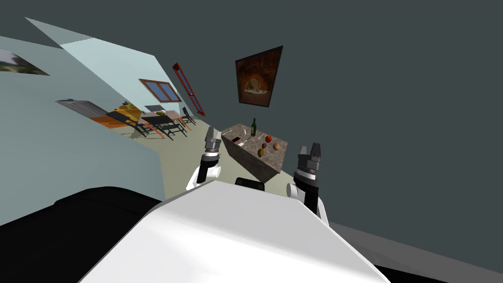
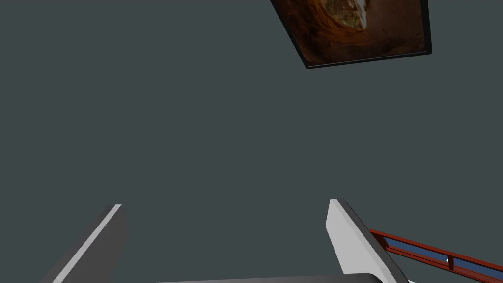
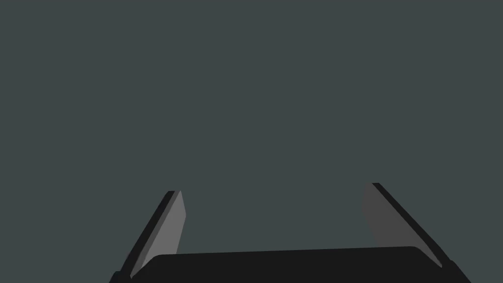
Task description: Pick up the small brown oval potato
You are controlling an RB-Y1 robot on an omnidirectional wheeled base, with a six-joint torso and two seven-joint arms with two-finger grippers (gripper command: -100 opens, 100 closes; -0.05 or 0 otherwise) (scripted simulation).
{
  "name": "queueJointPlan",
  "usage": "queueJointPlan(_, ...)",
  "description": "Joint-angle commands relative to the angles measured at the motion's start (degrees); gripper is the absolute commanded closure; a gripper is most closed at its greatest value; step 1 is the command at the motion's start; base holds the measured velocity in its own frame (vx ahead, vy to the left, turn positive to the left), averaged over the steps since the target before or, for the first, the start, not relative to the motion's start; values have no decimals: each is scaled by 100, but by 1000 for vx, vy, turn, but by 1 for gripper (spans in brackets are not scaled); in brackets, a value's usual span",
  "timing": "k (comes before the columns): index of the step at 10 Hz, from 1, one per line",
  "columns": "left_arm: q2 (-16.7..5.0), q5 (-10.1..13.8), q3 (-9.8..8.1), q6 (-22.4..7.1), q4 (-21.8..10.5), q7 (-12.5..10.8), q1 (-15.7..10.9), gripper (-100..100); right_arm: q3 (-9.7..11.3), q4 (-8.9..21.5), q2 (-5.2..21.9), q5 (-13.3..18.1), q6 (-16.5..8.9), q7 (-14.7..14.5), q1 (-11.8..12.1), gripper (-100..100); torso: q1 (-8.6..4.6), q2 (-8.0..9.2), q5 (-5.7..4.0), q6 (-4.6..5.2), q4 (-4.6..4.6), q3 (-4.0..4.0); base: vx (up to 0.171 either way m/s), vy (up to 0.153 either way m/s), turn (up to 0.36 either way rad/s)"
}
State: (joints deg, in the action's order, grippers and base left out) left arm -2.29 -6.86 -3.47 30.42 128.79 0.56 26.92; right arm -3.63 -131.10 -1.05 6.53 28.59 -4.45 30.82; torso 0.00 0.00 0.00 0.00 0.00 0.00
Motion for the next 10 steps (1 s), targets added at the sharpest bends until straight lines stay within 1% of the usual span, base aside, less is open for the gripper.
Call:
queueJointPlan(1,0,0,0,0,0,0,0,0,-6,8,250,-27,-135,23,-82,-100,0,0,0,0,0,0,-4,16,25)
queueJointPlan(3,0,0,0,0,0,0,0,0,-18,34,541,-77,-351,33,-204,-100,7,2,1,-1,0,1,-9,24,26)
queueJointPlan(5,0,0,0,0,0,0,0,0,-42,88,882,-159,-668,17,-383,-100,6,3,2,-1,1,2,-13,21,31)
queueJointPlan(7,0,0,0,0,0,0,0,0,-78,180,1250,-278,-1002,-39,-616,-100,6,1,1,-1,0,1,-7,25,41)
queueJointPlan(8,0,0,0,0,0,0,0,0,-78,180,1264,-278,-1081,-39,-616,-100,8,0,2,-1,0,0,-2,18,13)
queueJointPlan(9,0,0,0,0,0,0,0,0,-101,242,1467,-351,-1320,-86,-751,-100,6,0,1,0,0,0,1,18,25)
queueJointPlan(10,0,0,0,0,0,0,0,0,-127,315,1650,-435,-1502,-147,-897,-100,6,-2,1,-1,0,-1,-3,22,57)
